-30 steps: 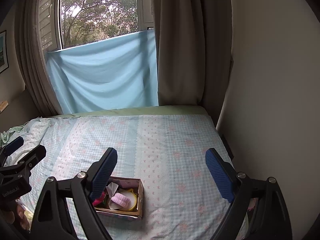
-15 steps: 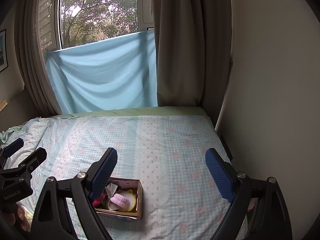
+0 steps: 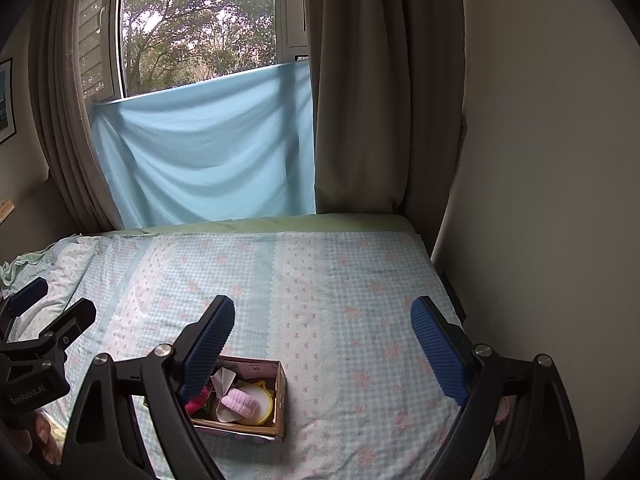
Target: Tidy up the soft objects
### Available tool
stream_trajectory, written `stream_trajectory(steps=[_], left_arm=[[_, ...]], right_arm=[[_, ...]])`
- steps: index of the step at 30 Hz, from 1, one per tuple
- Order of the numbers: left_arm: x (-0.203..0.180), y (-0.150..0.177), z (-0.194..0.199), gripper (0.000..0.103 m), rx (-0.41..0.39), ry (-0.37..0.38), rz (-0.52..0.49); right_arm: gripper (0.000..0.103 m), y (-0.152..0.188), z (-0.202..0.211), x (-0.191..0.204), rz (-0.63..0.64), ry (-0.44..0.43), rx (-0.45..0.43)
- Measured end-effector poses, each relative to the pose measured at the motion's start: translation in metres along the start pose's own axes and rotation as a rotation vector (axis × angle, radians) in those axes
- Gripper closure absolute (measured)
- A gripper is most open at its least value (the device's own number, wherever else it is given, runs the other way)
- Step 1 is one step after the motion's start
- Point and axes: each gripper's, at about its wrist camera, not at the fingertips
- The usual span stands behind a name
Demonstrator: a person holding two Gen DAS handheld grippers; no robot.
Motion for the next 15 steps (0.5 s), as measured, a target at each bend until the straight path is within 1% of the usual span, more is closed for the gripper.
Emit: stream_trajectory(steps=[11,15], left_arm=[[0.0023,0.0006,-0.0009,0.0,-0.018,-0.004,-0.01],[0.0033,0.0004,0.0015,0.0,-0.043,-0.029,-0.015]], right_arm=[[0.015,-0.0008,-0.0029,0.0012,0.003,-0.002,0.002],[0.015,-0.0009,-0.0047,0.0023,0.004,-0.003,0.005]])
Point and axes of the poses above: each gripper's, at about its wrist camera, not at the fingertips, and z roughly against the way its jaws point, x to its left, y to its underside, and after that the axes turned 12 degrees about -x, right-handed
